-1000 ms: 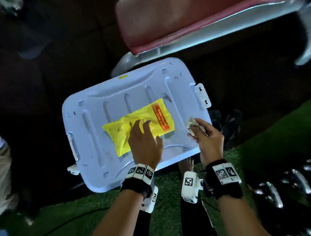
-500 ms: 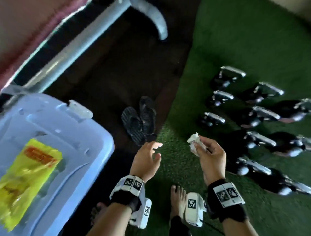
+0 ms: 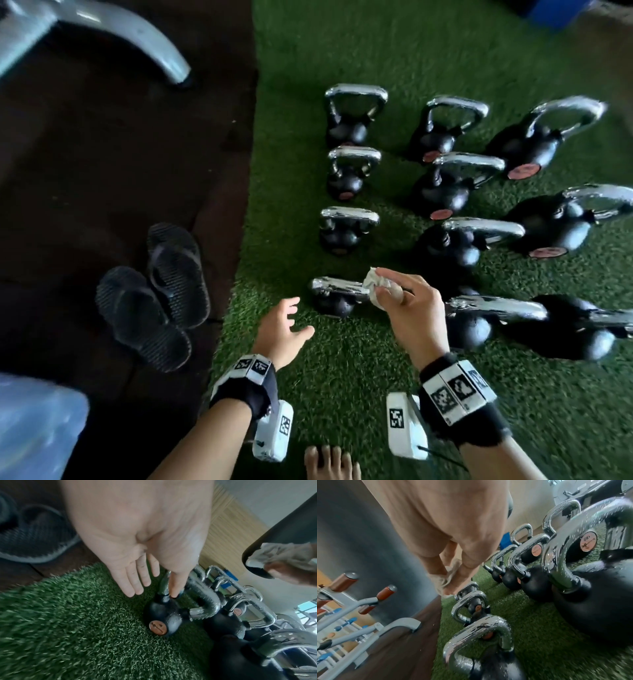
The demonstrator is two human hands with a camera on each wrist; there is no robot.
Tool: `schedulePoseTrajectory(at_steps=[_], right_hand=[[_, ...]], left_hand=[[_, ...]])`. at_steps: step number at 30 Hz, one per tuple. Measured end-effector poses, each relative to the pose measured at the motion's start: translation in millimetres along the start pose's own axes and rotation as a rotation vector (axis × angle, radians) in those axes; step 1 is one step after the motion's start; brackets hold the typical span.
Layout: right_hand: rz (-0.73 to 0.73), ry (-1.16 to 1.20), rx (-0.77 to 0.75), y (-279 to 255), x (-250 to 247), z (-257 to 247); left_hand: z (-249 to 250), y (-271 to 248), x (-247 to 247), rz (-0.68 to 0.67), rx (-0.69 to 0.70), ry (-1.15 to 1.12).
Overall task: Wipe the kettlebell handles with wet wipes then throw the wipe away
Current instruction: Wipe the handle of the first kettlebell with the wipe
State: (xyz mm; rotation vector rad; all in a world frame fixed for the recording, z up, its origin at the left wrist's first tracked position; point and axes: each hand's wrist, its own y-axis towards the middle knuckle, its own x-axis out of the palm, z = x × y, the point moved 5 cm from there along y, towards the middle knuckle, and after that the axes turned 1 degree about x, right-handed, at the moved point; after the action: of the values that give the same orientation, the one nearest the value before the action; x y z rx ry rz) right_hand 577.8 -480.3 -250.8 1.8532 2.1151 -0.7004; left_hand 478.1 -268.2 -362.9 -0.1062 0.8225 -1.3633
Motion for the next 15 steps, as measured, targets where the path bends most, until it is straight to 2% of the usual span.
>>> schedulePoseTrajectory(at_steps=[5, 9, 15], right_hand=[[-0.006, 0.074, -0.117, 19, 23, 39], [0.028, -0.085, -0.307, 25, 34, 49], [0.061, -0.241, -0.469, 24, 36, 48]], left_hand=[[-42, 71, 42, 0.056, 0.116, -0.15], [-52, 108, 58, 0.078, 0.227, -0.205], [-49, 131, 72, 0.062, 0.437, -0.27]])
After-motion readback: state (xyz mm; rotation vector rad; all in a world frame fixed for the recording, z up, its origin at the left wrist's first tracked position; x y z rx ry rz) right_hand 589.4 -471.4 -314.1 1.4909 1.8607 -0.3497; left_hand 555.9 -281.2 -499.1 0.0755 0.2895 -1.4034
